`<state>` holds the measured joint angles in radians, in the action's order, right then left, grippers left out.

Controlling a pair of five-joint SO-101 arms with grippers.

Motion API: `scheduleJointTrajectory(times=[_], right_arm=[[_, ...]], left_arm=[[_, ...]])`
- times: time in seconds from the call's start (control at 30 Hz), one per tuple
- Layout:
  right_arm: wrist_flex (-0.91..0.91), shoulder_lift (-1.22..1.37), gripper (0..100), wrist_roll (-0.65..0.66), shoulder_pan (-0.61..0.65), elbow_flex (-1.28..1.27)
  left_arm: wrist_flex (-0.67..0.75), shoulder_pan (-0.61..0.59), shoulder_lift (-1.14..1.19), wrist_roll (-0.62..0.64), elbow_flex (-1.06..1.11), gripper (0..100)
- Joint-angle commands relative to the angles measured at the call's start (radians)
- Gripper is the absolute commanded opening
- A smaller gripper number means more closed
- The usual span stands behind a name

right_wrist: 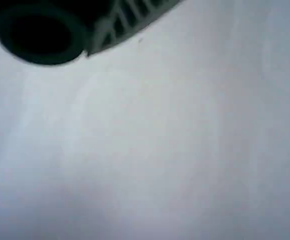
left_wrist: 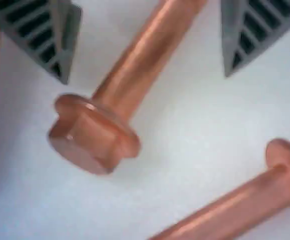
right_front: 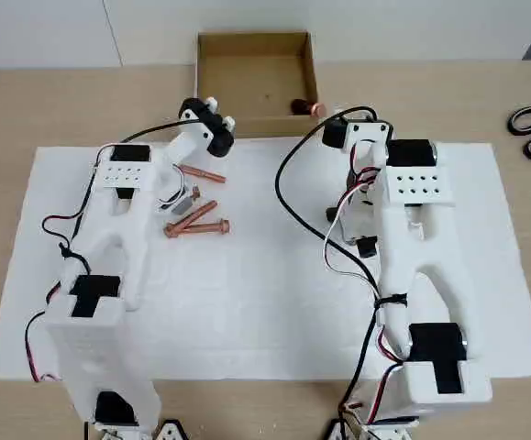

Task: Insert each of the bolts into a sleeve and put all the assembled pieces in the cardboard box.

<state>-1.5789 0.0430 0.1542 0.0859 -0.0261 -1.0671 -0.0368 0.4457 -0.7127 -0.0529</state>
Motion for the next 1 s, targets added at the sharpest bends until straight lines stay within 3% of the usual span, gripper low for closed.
scheduleJointTrajectory(times=[0.0, 0.23, 0.53, 0.97], right_arm=[[0.022, -0.056, 0.5, 0.015, -0.007, -0.015], [0.027, -0.059, 0.5, 0.015, -0.007, -0.025], [0.027, -0.058, 0.5, 0.015, -0.007, -0.025], [0.027, -0.059, 0.5, 0.015, -0.007, -0.025]], left_arm=[[0.017, 0.005, 0.000, -0.005, -0.016, 19], [0.051, 0.006, 0.094, -0.005, -0.021, 18], [0.040, 0.006, 0.063, 0.003, -0.021, 2], [-0.120, 0.006, -0.109, 0.003, -0.021, 1]])
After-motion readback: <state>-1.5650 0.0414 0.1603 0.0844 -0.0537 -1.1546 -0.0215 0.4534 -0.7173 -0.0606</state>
